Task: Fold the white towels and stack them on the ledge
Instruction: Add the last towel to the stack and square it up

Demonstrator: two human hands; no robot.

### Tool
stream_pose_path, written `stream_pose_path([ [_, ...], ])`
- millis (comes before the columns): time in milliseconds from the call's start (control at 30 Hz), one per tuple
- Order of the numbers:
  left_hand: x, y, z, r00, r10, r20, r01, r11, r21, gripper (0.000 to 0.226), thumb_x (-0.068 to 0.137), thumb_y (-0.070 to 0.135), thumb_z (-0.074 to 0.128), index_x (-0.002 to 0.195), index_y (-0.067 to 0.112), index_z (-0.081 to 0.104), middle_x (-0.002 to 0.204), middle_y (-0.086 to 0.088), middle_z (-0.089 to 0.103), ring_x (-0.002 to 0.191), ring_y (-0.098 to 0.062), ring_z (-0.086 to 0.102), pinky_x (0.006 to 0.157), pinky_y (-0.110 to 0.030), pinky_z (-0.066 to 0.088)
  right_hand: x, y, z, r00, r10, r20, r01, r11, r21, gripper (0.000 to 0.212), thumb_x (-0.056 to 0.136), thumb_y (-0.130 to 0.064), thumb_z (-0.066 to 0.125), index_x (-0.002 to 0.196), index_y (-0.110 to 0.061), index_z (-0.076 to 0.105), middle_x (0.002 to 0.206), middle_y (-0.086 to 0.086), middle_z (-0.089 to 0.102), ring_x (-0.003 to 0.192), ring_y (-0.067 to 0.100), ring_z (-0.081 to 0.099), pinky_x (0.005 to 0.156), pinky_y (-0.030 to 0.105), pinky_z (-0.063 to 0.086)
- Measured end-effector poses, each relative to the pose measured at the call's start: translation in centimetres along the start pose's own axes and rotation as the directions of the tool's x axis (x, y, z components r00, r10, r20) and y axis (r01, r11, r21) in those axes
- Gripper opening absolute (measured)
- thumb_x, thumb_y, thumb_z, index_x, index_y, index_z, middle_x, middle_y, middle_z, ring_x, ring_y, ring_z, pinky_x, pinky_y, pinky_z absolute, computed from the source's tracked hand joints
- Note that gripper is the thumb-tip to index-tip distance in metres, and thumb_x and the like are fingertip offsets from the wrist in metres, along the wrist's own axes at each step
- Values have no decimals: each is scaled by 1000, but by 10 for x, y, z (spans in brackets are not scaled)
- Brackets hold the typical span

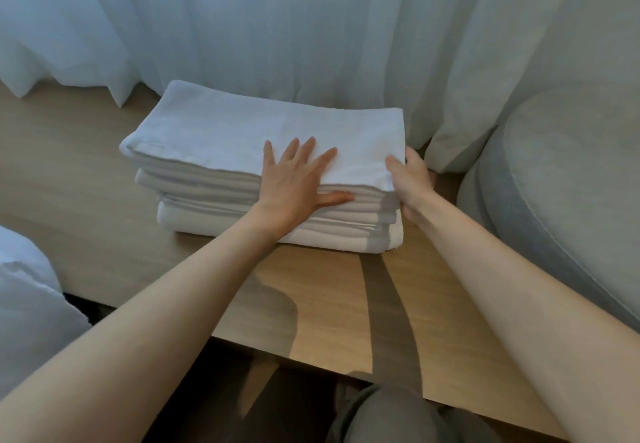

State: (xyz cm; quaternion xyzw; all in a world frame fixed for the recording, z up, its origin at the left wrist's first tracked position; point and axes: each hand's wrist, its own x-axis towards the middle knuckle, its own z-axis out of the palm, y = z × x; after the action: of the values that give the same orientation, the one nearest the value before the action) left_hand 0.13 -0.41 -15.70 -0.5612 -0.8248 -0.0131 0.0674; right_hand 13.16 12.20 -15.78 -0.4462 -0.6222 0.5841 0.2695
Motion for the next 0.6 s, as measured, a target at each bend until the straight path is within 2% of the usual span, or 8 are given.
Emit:
stream_pose_path([
  [67, -1, 1, 2, 1000, -23, 10, 23, 1000, 15, 88, 77, 80, 30, 150, 31, 20, 157, -5, 20, 145, -26, 15, 114, -59, 9, -1, 3, -1, 1000, 28, -1, -28, 999, -37, 40, 100, -16, 39, 141, -14, 40, 121, -1, 56, 86, 2, 55, 55, 5, 44],
  [100, -2, 1, 2, 1000, -21, 14, 21, 1000, 10, 89, 77, 81, 30, 150, 31, 19, 157, -5, 19, 145, -26, 15, 114, -59, 9, -3, 2, -2, 999, 42, 1, -42, 998, -43, 44, 101, -18, 39, 144, -15, 35, 129, 1, 54, 92, 4, 56, 61, 6, 46],
  [167, -5, -1, -2, 1000, 3, 30, -3, 1000, -22, 89, 76, 82, 25, 150, 32, 19, 158, -4, 18, 146, -25, 13, 114, -59, 6, -8, -2, -4, 999, 26, -38, -30, 994, -108, 58, 100, -20, 42, 152, -17, 16, 150, 3, 36, 125, 18, 47, 97, 23, 46],
  [200, -7, -5, -5, 999, 11, 38, -9, 998, -60, 89, 75, 82, 18, 150, 34, 19, 158, -3, 18, 146, -24, 12, 114, -58, 4, -12, -4, -5, 995, -50, -83, 30, 975, -220, 64, 99, -18, 44, 153, -18, 8, 157, 3, 24, 139, 21, 32, 111, 32, 33],
  [267, -11, -17, -11, 999, -33, 36, 40, 981, -191, 86, 75, 80, 3, 149, 38, 21, 159, 1, 18, 147, -21, 10, 115, -57, 0, -20, -12, -5, 952, -296, -83, 203, 808, -553, 66, 98, -14, 45, 153, -16, 8, 160, 4, 9, 147, 20, 9, 119, 35, 11],
  [333, -14, -36, -16, 989, -146, 19, 145, 937, -319, 73, 86, 71, 4, 148, 40, 23, 158, 2, 19, 147, -20, 10, 116, -54, -2, -23, -23, 3, 891, -448, 66, 333, 549, -767, 57, 99, -15, 42, 151, -15, 19, 161, 6, 8, 148, 22, 3, 119, 38, 1],
  [433, -8, -64, -18, 961, -262, 89, 276, 906, -321, 52, 99, 53, 20, 149, 38, 21, 159, 1, 16, 147, -22, 7, 116, -53, -2, -22, -39, 39, 880, -395, 263, 417, 379, -826, 51, 102, -22, 35, 151, -15, 23, 160, 5, 10, 148, 22, 3, 118, 41, -6],
  [600, 21, -78, -13, 934, -291, 208, 343, 892, -293, 51, 101, 33, 24, 151, 36, 13, 161, 6, 4, 148, -22, 1, 114, -57, -4, -8, -49, 105, 935, -143, 324, 354, 405, -843, 56, 99, -19, 30, 152, -17, 15, 161, 3, 4, 148, 24, -1, 117, 49, -6],
])
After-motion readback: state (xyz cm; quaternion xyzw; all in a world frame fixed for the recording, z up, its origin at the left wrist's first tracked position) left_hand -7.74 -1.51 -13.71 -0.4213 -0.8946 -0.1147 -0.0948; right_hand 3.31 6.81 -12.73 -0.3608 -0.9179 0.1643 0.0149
